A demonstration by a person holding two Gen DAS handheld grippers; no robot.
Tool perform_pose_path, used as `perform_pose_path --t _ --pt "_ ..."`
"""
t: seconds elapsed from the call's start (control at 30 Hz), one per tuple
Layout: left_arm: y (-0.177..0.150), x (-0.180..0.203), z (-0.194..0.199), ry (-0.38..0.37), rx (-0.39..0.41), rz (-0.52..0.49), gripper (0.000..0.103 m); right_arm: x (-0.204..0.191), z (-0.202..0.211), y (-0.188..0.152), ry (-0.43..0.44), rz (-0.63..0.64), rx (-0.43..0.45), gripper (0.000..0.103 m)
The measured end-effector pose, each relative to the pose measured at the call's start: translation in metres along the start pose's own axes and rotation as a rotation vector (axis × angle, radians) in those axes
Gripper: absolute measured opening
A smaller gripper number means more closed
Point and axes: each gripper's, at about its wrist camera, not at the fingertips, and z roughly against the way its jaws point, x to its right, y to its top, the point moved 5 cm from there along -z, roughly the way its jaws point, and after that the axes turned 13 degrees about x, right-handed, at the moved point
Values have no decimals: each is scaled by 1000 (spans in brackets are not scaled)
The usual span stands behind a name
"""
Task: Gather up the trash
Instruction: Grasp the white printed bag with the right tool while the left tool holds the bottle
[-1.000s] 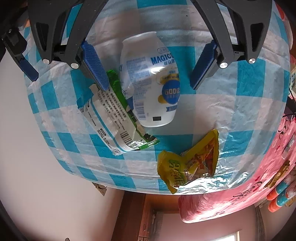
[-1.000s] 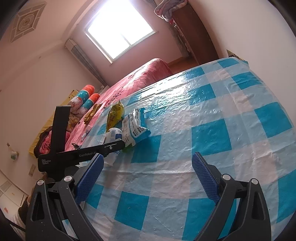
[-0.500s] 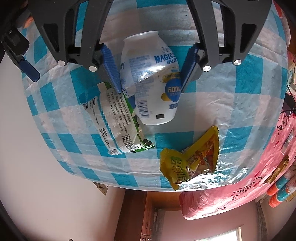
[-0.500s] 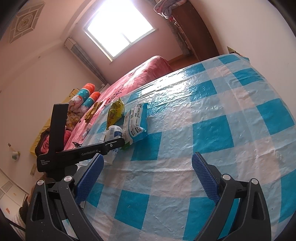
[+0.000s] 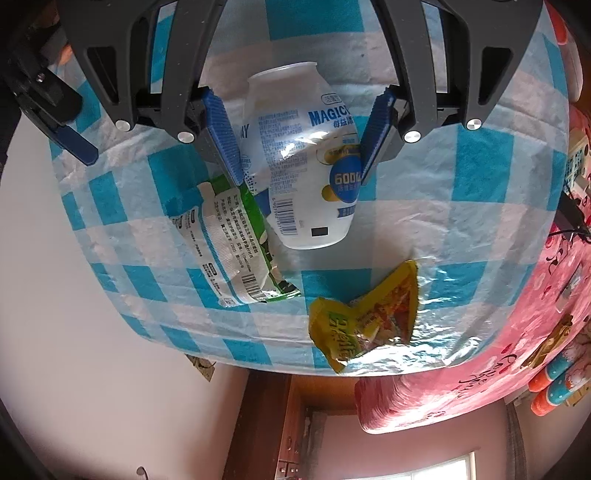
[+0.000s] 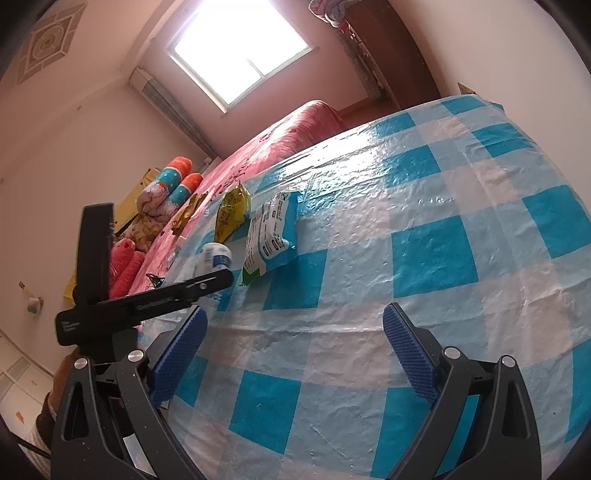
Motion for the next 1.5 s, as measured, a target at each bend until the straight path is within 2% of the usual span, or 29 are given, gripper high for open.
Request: perform_pose_path --t 0.33,0.57,0.83,1.03,1.13,1.5 --pt "-5 -25 47 -11 75 22 63 -32 -7 -7 11 87 -25 95" --pt "-14 -68 84 15 131 59 63 -72 -20 0 53 145 -24 95" --pt "-15 -122 112 64 184 102 63 -110 -65 23 58 271 -11 95" --pt "-33 -154 115 84 184 159 63 -105 -95 46 31 260 6 95" --pt "-42 -164 113 77 174 185 63 -100 -105 51 -16 302 16 95" --pt "-54 -169 110 49 175 211 63 -75 -135 40 -131 322 -61 95"
